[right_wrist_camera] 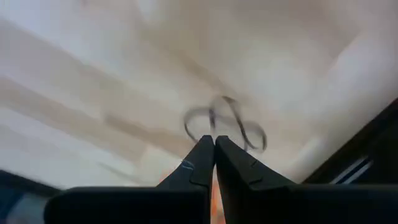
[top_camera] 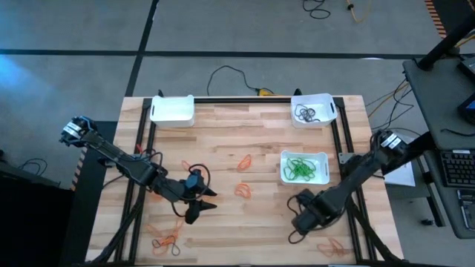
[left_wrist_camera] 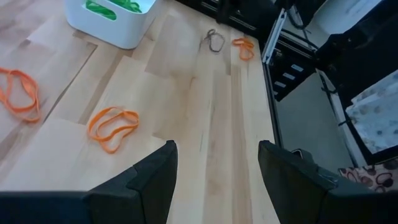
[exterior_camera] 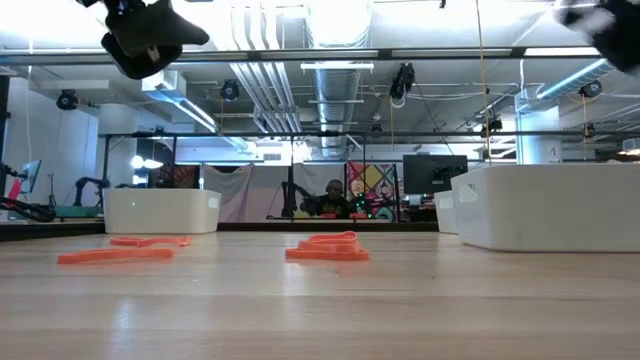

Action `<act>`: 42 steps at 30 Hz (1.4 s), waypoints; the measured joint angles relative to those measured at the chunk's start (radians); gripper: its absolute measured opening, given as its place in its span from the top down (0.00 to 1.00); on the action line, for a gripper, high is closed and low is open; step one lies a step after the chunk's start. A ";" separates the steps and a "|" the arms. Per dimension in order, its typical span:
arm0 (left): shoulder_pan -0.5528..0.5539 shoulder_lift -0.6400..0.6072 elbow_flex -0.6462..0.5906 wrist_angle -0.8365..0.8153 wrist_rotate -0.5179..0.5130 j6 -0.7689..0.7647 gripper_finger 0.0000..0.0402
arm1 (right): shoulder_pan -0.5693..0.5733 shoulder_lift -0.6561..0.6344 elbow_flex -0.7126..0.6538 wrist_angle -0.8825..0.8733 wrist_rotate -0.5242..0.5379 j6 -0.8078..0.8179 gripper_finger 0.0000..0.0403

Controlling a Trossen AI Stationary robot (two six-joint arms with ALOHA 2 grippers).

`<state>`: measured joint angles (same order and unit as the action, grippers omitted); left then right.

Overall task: Sort rubber bands into baskets
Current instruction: Put the black rubber band into the top right white bin

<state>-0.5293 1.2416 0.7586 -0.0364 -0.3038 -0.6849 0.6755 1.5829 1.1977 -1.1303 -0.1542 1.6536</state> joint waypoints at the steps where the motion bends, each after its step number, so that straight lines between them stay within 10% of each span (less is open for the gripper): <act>1: 0.000 -0.004 0.000 0.000 0.000 0.000 0.48 | -0.013 0.000 0.033 -0.040 0.040 -0.024 0.98; 10: -0.009 -0.051 0.000 -0.003 0.000 -0.001 0.48 | -0.141 -0.027 0.195 -0.117 0.197 -0.238 0.98; 16: -0.058 -0.083 0.000 -0.005 0.000 -0.005 0.48 | -0.145 -0.006 0.118 -0.118 -0.007 -0.369 0.93; 29: -0.114 -0.083 0.000 -0.011 -0.002 -0.006 0.48 | -0.131 0.142 -0.179 0.203 -0.367 -0.471 0.50; 42: -0.117 -0.082 0.000 -0.015 -0.003 -0.009 0.48 | -0.132 0.248 -0.180 0.209 -0.404 -0.540 0.65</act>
<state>-0.6464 1.1591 0.7586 -0.0513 -0.3069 -0.6937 0.5436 1.8309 1.0178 -0.9215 -0.5587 1.1136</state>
